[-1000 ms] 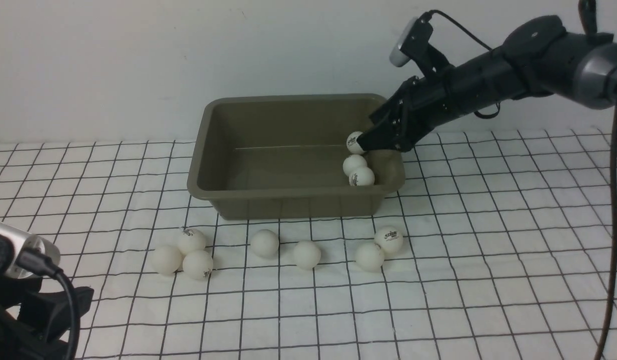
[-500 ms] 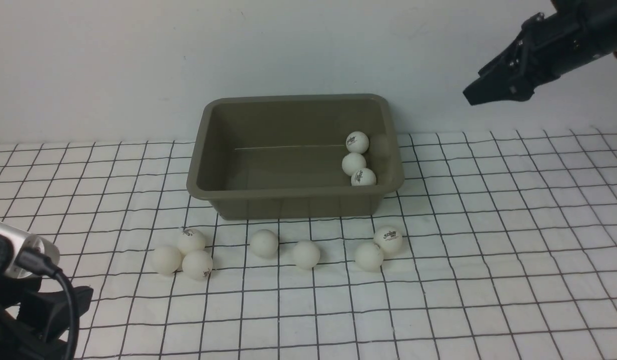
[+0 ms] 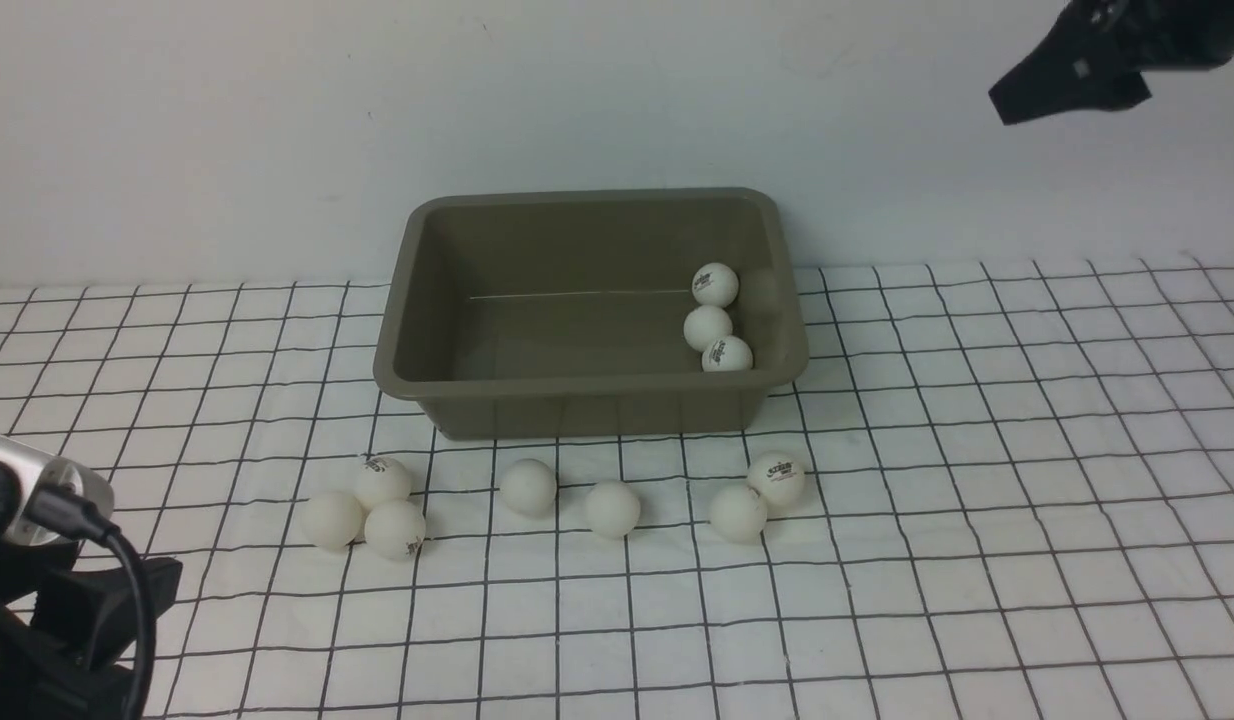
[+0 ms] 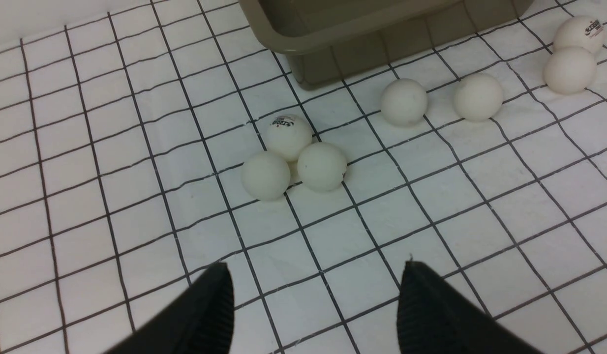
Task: Put the table tennis balls into the box on the white checkered tablecloth.
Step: 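Reach for and grasp a ping pong ball on the table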
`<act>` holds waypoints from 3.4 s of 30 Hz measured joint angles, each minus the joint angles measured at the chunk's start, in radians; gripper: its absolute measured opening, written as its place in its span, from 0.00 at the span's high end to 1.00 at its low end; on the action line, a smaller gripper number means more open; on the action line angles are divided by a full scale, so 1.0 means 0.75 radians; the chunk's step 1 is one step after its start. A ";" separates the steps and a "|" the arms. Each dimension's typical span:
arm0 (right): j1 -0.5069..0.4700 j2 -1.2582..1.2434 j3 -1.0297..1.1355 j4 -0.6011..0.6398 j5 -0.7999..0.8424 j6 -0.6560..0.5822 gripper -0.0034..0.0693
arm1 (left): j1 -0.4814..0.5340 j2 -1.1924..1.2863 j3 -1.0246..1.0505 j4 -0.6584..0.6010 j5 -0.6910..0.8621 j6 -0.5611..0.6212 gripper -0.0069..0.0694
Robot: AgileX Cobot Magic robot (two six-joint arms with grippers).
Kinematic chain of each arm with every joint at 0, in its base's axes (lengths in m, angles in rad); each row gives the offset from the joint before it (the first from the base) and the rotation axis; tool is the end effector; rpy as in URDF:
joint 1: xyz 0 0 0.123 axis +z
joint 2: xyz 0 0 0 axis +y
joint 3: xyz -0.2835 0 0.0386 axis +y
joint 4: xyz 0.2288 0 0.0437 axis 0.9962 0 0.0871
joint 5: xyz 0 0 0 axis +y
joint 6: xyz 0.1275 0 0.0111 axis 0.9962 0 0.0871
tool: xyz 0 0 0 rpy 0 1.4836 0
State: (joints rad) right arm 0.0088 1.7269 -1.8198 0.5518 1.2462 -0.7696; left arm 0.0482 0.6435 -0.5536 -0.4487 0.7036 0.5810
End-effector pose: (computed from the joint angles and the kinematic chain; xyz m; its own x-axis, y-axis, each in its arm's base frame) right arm 0.3640 0.0668 0.3675 -0.5652 -0.4775 -0.6727 -0.6888 0.7219 0.0663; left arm 0.1271 -0.0298 0.2721 -0.5529 0.1916 -0.8109 0.3097 0.9507 0.0135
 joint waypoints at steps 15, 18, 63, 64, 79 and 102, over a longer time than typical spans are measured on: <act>0.363 -0.177 0.528 -0.119 -0.052 0.308 0.39 | 0.000 0.000 0.000 0.000 0.000 0.000 0.38; 0.416 -0.177 0.727 -0.136 -0.280 0.302 0.39 | 0.000 0.000 0.000 0.000 0.000 0.000 0.38; 0.419 0.331 0.772 0.280 -0.849 0.157 0.39 | 0.000 0.000 0.000 -0.008 0.002 0.000 0.38; 0.419 0.331 0.772 0.280 -0.849 0.157 0.39 | 0.000 0.000 0.000 -0.008 0.002 0.000 0.38; 0.419 0.358 0.772 0.255 -0.848 0.162 0.39 | 0.000 0.000 0.000 -0.009 0.002 0.000 0.38; 0.248 0.240 0.763 -0.141 -0.726 0.245 0.51 | 0.000 0.000 0.000 -0.009 0.004 0.000 0.38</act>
State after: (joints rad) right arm 0.1948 1.9065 -1.2474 0.4462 0.7020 -0.5855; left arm 0.0482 0.6435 -0.5536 -0.4557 0.7064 0.5810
